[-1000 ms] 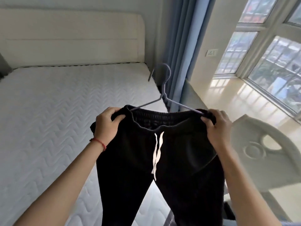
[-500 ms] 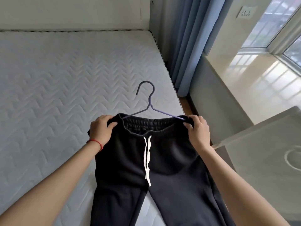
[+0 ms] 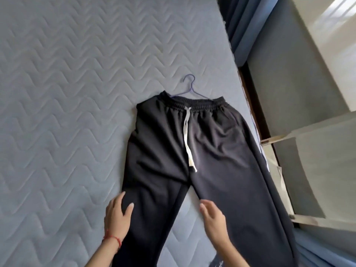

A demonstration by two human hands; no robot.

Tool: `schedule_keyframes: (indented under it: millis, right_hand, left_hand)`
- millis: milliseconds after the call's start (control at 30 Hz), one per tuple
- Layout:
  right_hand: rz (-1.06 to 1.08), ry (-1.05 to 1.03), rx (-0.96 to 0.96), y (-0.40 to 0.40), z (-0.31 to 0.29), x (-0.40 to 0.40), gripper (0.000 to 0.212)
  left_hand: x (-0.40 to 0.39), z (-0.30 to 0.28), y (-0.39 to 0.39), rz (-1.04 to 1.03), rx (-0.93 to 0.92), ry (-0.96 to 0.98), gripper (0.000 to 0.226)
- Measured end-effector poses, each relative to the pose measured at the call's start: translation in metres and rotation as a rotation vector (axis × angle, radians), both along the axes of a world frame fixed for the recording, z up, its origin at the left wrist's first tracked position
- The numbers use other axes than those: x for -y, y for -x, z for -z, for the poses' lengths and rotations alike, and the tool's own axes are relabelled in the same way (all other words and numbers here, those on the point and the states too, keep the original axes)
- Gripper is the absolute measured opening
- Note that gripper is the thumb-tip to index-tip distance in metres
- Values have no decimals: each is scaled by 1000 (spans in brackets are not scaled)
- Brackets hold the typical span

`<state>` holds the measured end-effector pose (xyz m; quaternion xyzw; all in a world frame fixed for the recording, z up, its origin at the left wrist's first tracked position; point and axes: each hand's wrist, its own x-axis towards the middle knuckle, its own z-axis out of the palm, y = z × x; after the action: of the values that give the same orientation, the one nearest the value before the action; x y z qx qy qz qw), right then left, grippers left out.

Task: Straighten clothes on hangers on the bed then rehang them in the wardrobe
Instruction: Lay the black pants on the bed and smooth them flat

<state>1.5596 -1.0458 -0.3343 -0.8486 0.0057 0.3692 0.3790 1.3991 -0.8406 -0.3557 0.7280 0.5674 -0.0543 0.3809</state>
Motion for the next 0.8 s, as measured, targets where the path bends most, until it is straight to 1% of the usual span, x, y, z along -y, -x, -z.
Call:
schedule_keyframes:
  millis: [67,133,167,200,267,333,367,433,500,533,567,633,667,700,733,767,800]
  right_hand:
    - [41,4,-109,31,16,-2,9]
    - [108,15,-224,51,29,-10,9]
    - [135,16,-273,57,35,-15,9]
    - [149,17,-317,62,41,-21,10]
    - [158,11,-419,69,50,-35,15]
    - [194,-31,-496,74,57,-46,12]
    - [211,-41,-518,76,57,-52,10]
    - [236,-20,-524,79,59,-60,9]
    - [277,-15,-513,76,56,-62,14]
    - [308,-23,-484,72,55,-60,15]
    - [344,-26,-418,66,53,-57,11]
    - [442,-10,-234,52,56,-41,11]
    - [495,4,-164,47,59,-30,10]
    - [545,17,-140,44,61,-20,10]
    - [579,26,-163,43,62,-10,14]
    - [596,7,-215,44,63,-2,16]
    - [586,-21,-271,47,63,3,15]
  left_hand:
    - [17,12,28,-118,-29,129,52]
    - [29,25,48,-237,-7,282,61]
    - [33,32,55,-278,-11,323,64]
    - [35,39,61,-306,-37,346,63]
    - [33,49,65,-328,-91,329,56]
    - [27,43,58,-313,-120,296,45]
    - [24,42,54,-314,-109,317,38]
    - [21,33,44,-306,-42,380,22]
    - [22,23,37,-286,36,393,3]
    - [23,18,34,-257,69,393,5]
    - [24,14,32,-225,105,401,14]
    - [26,8,29,-173,150,446,32]
    - [28,8,30,-169,144,456,35]
    - [29,9,32,-192,152,455,31]
    - [31,15,35,-211,144,435,23]
    - [35,19,37,-221,136,397,16]
    - [39,23,38,-213,85,374,16]
